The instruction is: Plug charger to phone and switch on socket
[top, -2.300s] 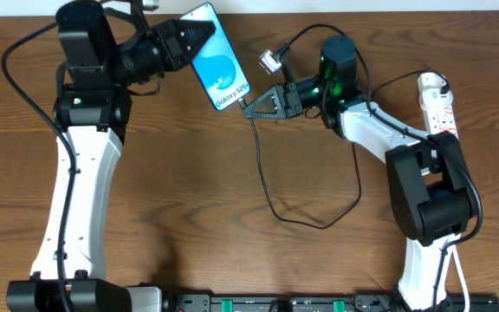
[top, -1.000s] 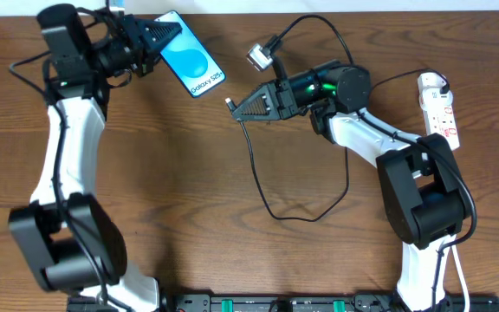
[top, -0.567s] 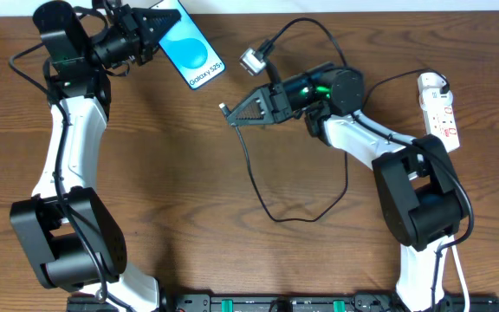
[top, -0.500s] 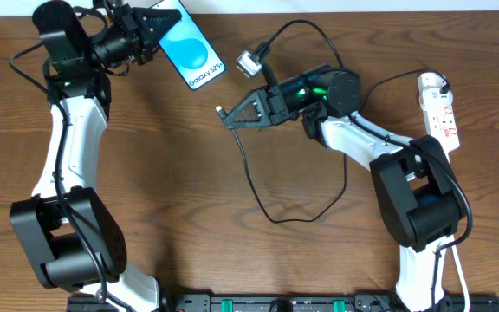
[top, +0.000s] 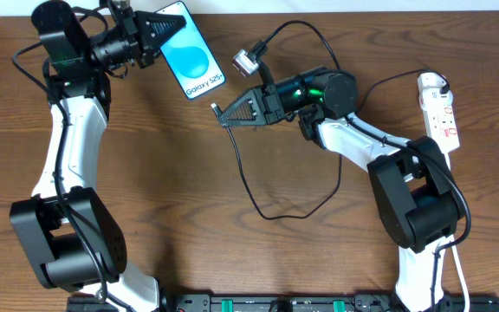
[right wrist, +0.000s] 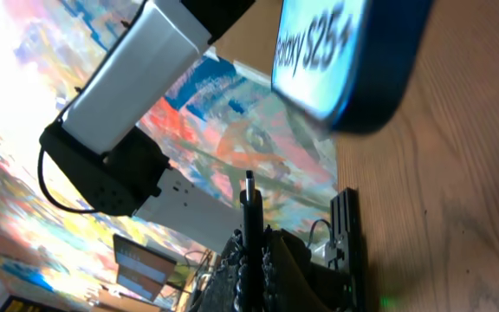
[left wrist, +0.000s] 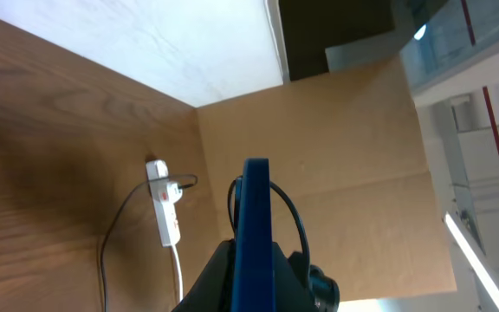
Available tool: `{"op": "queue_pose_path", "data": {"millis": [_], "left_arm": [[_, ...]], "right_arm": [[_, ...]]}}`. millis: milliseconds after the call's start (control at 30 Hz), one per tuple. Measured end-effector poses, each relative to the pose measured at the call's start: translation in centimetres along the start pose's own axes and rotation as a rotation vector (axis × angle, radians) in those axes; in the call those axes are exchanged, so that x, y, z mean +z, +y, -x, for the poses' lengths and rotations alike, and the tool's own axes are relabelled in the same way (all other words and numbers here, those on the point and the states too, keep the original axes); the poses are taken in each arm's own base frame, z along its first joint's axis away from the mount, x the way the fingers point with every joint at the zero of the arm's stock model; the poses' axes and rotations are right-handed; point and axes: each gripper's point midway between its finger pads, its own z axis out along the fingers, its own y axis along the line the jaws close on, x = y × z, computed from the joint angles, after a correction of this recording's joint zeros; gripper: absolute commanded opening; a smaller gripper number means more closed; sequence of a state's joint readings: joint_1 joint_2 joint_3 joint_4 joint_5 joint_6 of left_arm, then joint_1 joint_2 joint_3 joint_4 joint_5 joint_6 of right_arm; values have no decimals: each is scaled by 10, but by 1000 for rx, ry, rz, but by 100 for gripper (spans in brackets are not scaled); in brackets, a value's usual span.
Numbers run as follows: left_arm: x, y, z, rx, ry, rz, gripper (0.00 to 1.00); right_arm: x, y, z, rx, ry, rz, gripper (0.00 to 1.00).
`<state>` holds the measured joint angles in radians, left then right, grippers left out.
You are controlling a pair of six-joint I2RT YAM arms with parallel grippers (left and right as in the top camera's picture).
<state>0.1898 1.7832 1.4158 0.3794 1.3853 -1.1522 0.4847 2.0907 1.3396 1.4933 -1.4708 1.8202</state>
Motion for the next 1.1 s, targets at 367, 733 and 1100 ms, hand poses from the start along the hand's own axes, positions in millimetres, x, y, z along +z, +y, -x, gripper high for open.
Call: {"op": "queue_pose_path", "data": {"millis": [367, 733, 1100], "left_arm": [[0, -2, -4, 6, 21, -9, 7], [0, -2, -2, 8, 13, -7, 7], [0, -2, -2, 13, 13, -8, 7]], "right_arm": [[0, 2, 9, 0, -50, 13, 1], [0, -5, 13, 85, -70, 7, 1], [0, -5, 13, 86, -70, 7, 1]]}}
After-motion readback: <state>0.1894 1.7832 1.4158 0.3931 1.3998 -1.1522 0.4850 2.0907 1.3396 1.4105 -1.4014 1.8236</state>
